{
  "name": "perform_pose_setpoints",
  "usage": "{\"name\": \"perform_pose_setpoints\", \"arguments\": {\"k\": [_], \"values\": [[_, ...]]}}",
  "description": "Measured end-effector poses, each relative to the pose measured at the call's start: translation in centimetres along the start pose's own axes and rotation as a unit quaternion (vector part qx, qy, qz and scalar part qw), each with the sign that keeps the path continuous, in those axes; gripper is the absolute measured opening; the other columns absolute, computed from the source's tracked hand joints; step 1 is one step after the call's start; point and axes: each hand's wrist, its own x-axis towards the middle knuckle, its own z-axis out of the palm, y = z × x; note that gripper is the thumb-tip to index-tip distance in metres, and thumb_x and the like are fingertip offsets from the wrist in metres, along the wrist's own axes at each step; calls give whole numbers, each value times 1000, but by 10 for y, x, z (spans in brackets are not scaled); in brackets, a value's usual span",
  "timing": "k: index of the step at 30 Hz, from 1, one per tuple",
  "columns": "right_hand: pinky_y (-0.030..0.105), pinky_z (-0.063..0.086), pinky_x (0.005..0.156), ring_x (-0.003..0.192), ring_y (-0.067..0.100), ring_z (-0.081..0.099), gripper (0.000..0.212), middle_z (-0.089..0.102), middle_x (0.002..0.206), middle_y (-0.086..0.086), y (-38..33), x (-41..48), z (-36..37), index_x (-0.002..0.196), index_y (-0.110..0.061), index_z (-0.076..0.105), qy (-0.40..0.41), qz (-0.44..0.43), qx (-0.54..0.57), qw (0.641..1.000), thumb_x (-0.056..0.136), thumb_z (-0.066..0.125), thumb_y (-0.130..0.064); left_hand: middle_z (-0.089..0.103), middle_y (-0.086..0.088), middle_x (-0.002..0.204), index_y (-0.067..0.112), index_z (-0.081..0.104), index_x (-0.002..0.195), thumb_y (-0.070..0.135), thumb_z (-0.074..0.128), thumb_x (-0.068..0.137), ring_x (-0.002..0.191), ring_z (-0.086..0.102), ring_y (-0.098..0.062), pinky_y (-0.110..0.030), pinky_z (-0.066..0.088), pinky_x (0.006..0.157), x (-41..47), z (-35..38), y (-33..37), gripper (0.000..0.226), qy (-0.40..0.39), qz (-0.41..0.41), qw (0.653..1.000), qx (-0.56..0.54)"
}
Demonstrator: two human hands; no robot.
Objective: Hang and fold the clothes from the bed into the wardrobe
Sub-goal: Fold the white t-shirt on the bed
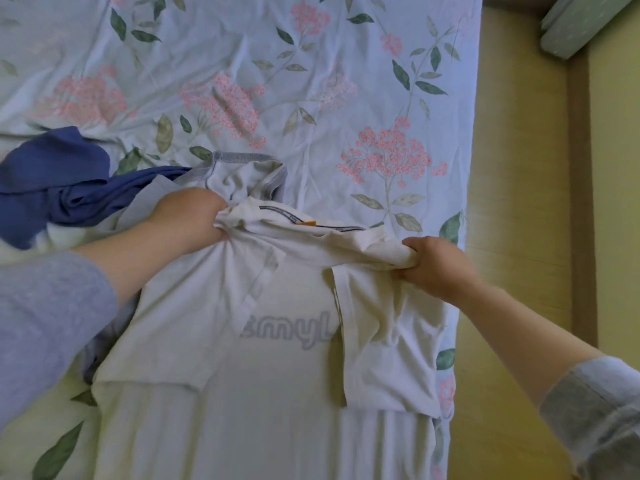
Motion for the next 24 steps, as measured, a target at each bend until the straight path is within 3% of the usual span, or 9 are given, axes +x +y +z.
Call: {"name": "perform_pose_setpoints", "arguments": {"k": [3, 6, 12, 17, 20, 24], "values": [[23, 27, 49, 69, 18, 48, 30, 48, 63, -15, 1, 10, -22, 69, -33, 48, 40, 1, -15, 999, 75, 77, -32, 55, -5, 77, 15, 54, 73, 24, 59, 89, 77, 56, -30, -31, 38, 56, 11, -13, 9, 19, 48, -11, 999, -5], [28, 28, 54, 73, 20, 48, 21, 50, 66, -11, -1, 20, -41, 75, -30, 55, 69, 1, -35, 997, 77, 76, -32, 59, -11, 84, 15, 53, 75, 16, 56, 88, 78, 56, -30, -32, 41, 59, 20, -25, 15, 14, 80, -19, 997, -3], [30, 33, 59, 81, 29, 57, 10, 59, 76, -2, -7, 47, -80, 88, -23, 65, 169, -3, -72, 983, 80, 70, -23, 51, -6, 72, 13, 52, 73, 12, 59, 85, 72, 51, -30, -30, 27, 53, 42, -59, 20, 14, 171, -50, 984, -14], [28, 25, 50, 66, 32, 49, 9, 49, 61, -3, -7, 75, -113, 74, -18, 54, 272, 19, -69, 960, 73, 60, -11, 63, -20, 93, 10, 61, 91, 10, 60, 84, 89, 59, -39, -36, 38, 64, 67, -103, 38, 7, 239, -53, 969, -37], [24, 18, 46, 60, 34, 47, 21, 41, 53, -5, -1, 80, -123, 64, -18, 40, 286, 19, -76, 955, 70, 59, -10, 62, -20, 92, 10, 59, 88, 7, 59, 83, 89, 59, -40, -34, 36, 64, 74, -117, 46, 6, 247, -50, 967, -36], [28, 27, 50, 71, 35, 56, 10, 57, 68, 3, 6, 73, -112, 77, -17, 56, 226, 16, -83, 971, 77, 65, -22, 61, -20, 99, 11, 61, 92, 18, 57, 90, 92, 59, -39, -33, 33, 65, 72, -104, 50, 8, 227, -37, 973, -20]]}}
